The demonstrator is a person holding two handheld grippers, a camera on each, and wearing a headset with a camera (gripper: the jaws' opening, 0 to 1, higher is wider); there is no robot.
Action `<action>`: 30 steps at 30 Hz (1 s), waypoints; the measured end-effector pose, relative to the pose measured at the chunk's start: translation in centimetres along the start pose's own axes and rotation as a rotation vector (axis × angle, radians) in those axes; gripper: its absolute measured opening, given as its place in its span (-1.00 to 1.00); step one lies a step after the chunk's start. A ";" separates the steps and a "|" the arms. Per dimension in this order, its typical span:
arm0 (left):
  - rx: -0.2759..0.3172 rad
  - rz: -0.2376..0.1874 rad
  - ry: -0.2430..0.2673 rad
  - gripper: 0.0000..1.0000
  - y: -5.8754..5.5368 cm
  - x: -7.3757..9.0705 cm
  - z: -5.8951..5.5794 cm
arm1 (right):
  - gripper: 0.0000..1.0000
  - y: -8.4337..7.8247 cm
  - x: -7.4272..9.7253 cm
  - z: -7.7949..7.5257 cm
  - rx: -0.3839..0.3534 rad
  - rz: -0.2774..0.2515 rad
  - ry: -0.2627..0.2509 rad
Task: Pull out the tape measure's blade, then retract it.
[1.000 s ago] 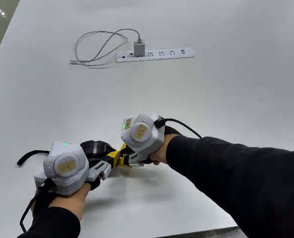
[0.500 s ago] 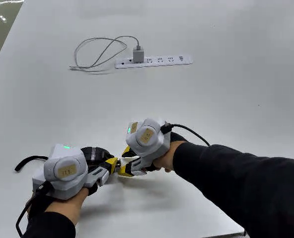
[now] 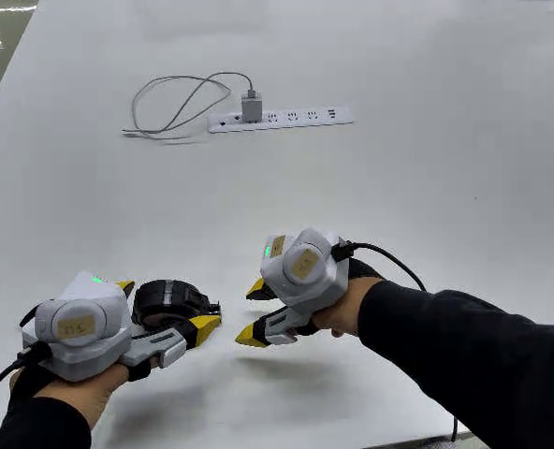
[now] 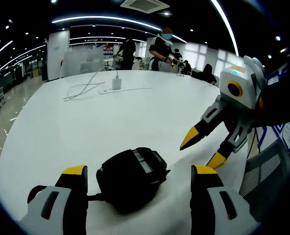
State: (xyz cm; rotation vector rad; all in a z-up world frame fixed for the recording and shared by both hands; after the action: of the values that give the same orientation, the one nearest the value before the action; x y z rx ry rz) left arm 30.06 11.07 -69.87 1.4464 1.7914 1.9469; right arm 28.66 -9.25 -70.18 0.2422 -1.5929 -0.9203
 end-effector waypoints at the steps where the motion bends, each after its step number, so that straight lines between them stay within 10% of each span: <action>1: 0.004 0.013 -0.033 0.80 -0.2 0.1 0.0 | -0.29 -0.3 0.3 0.1 -0.010 0.001 -0.004; 10: -0.003 -0.021 -0.092 0.98 0.1 2.0 1.1 | -0.20 -1.1 2.5 -0.2 -0.038 -0.031 -0.055; 14: -0.004 -0.122 -0.193 0.98 0.9 2.9 1.2 | -0.16 -1.4 3.3 -0.5 -0.054 -0.045 -0.072; 30: -0.128 0.033 -0.155 0.99 -1.1 5.7 3.4 | 0.12 -4.9 6.4 -0.2 -0.072 -0.055 -0.127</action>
State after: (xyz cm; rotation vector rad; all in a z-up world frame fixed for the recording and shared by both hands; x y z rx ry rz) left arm 28.86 17.45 -68.24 1.5461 1.5585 1.8690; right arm 25.57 -16.53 -68.71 0.1804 -1.6730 -1.0516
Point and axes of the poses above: the centre of the closed fingertips' face, and the gripper's own axes: x roughly backward along the fingers, z roughly to its left, y roughly out of its top, the point moved 10 cm from there along x, roughly backward along the fingers, and after that the axes turned 3 degrees about -y, right-handed, at the moved point
